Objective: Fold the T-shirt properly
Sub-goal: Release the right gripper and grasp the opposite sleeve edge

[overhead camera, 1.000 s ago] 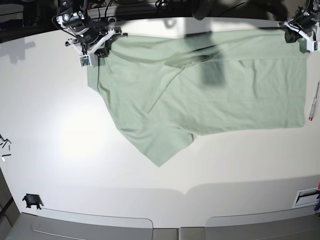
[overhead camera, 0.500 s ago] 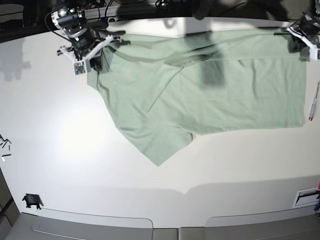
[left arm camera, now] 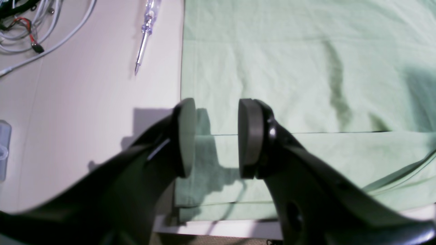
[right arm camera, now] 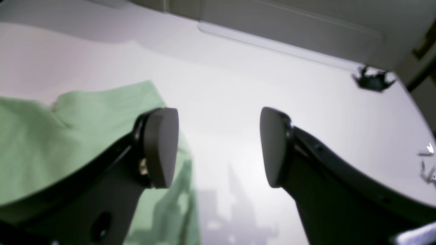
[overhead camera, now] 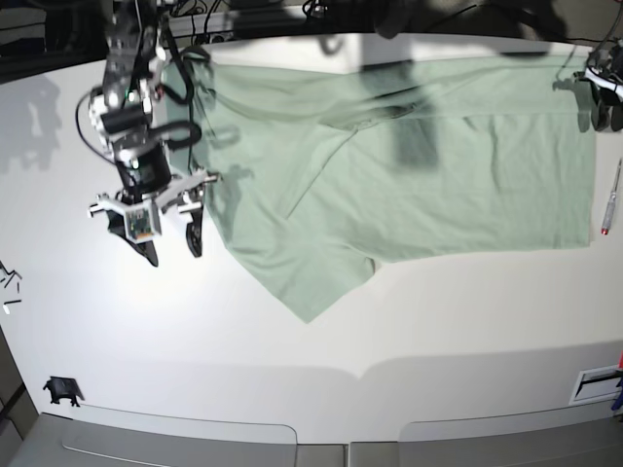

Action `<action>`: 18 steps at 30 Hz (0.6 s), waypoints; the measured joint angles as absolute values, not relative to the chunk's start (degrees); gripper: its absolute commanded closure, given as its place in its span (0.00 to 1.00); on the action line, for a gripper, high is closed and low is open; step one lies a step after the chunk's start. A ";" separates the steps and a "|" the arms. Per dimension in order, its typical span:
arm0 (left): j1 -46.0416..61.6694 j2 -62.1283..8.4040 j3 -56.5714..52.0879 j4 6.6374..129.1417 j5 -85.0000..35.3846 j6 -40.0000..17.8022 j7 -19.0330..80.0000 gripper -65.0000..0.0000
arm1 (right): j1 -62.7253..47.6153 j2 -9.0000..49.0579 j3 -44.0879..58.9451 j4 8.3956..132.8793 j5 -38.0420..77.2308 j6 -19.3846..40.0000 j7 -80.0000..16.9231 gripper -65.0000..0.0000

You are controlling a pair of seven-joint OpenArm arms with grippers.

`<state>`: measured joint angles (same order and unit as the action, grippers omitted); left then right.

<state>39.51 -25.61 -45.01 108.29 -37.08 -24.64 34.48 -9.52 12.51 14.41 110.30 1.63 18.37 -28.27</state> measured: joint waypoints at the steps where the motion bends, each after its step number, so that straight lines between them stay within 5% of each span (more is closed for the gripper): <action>1: 39.51 -25.61 -45.01 108.27 -37.06 -24.64 34.50 0.70 | -7.27 12.56 14.44 106.37 1.69 18.22 -28.42 0.45; 4: 39.48 -25.71 -45.01 108.27 -37.08 -24.64 34.54 0.70 | -0.82 13.74 14.48 92.55 4.75 18.61 -29.12 0.45; 10: 39.51 -25.67 -45.01 108.27 -37.08 -24.64 34.72 0.70 | 11.70 16.08 14.70 65.41 16.51 28.45 -34.37 0.45; 18: 39.51 -25.56 -45.01 108.27 -37.06 -24.64 34.74 0.70 | 16.23 14.68 14.52 53.80 28.93 36.27 -39.03 0.45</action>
<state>39.51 -25.56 -45.01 108.27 -37.06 -24.64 34.74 16.23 14.68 14.52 53.80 28.93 36.27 -39.03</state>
